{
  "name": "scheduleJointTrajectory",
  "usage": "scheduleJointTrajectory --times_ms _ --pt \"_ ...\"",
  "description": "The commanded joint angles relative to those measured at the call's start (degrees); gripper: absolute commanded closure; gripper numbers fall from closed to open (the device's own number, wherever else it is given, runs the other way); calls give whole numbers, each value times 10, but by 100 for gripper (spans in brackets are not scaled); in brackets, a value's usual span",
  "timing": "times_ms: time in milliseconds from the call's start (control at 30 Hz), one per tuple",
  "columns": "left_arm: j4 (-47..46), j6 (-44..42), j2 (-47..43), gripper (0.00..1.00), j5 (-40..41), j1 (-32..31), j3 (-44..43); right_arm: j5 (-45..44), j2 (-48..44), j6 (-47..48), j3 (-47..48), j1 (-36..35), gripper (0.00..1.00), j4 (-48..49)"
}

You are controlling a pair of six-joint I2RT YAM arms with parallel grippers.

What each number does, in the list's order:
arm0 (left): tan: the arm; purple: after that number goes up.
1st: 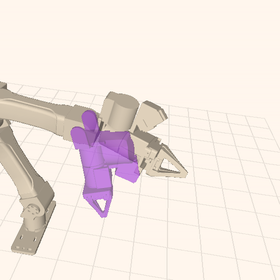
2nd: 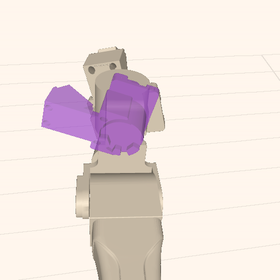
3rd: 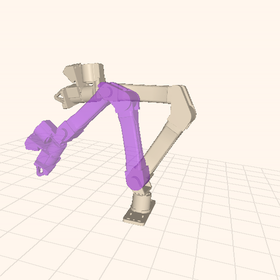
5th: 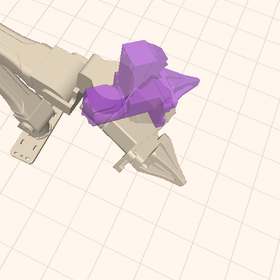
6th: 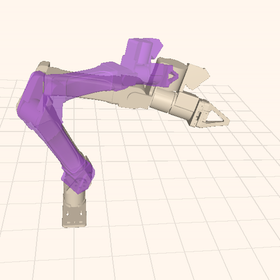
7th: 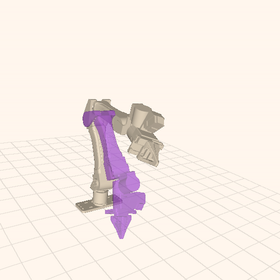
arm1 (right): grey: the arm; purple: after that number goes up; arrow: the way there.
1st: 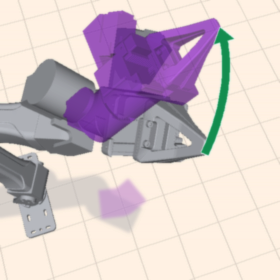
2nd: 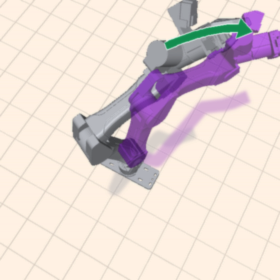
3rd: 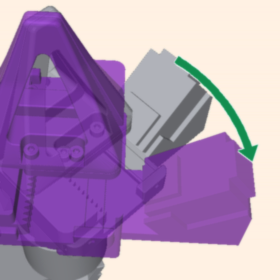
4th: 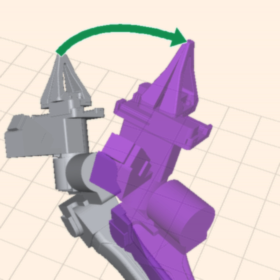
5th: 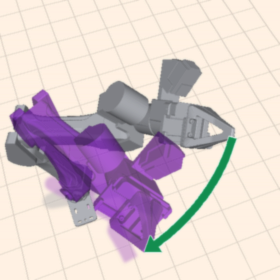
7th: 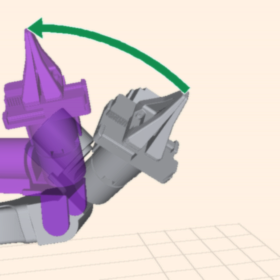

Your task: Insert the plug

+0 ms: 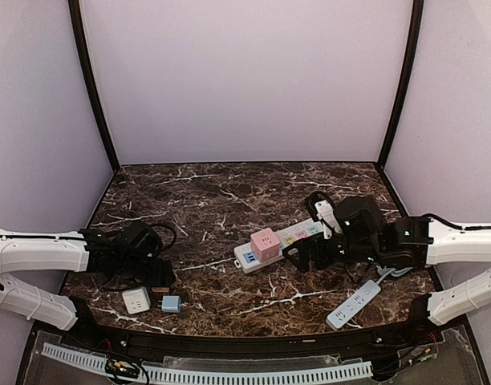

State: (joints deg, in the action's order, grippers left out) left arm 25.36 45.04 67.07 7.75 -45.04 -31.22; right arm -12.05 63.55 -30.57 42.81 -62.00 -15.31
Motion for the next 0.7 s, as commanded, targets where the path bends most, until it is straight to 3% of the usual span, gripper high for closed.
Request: scheduleJointTrajectory --times_ms 0,200,433,667 --pt "33 -4 -2 23 -27 -8 13 -14 -15 0 -8 -3 1 18" --pt "42 1 -14 39 -35 -17 20 -16 -15 -3 -9 -3 1 15" --pt "46 -9 -6 37 -29 -20 7 -17 -18 -3 -8 -3 2 10" --pt "31 -18 8 43 -29 -21 -12 -23 -28 -2 -15 -3 1 10"
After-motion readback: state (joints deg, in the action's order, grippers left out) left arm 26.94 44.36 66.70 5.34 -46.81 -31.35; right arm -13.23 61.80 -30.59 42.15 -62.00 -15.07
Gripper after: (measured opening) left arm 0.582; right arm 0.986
